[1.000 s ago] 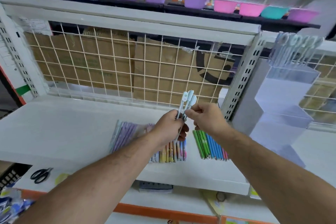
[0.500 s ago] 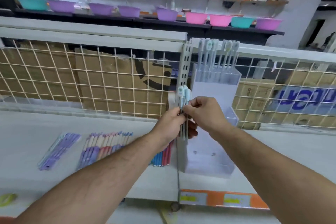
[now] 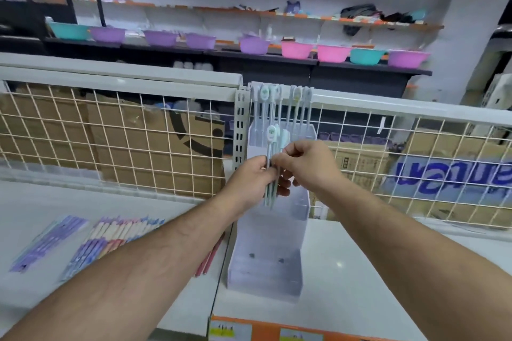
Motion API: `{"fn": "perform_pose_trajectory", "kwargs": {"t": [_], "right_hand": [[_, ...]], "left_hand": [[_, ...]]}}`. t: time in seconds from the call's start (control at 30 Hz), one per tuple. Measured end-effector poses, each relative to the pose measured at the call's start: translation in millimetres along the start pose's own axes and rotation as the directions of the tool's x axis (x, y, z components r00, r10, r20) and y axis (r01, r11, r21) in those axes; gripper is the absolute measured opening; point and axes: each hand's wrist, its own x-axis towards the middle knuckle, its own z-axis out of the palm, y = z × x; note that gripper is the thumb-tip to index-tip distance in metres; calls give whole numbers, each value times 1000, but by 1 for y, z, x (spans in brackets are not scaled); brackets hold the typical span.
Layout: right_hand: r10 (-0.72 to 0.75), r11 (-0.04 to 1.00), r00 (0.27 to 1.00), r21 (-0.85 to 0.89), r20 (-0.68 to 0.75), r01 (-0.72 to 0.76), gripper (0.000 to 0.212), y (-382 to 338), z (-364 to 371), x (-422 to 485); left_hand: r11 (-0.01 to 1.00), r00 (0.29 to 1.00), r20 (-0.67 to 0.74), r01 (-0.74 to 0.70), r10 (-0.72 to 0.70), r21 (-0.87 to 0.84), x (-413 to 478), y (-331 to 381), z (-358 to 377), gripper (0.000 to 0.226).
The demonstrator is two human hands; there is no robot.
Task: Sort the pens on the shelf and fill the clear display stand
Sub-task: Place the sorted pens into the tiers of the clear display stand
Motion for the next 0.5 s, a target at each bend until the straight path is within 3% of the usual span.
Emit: {"fn": "perform_pose_trajectory", "kwargs": {"t": [0.2, 0.37, 0.5], "right_hand": [[-30, 999, 994, -12, -101, 29, 20, -24, -24, 24], [-73, 997, 976, -51, -207, 64, 17, -50, -35, 58], [-110, 991, 946, -106, -306, 81, 11, -63, -32, 84]], "left_hand": [[999, 990, -136, 42, -42, -7, 31, -11, -14, 13], [996, 986, -150, 58, -69, -72, 43, -35, -18, 10], [999, 992, -120, 36, -37, -9, 48, -41, -18, 11]]}}
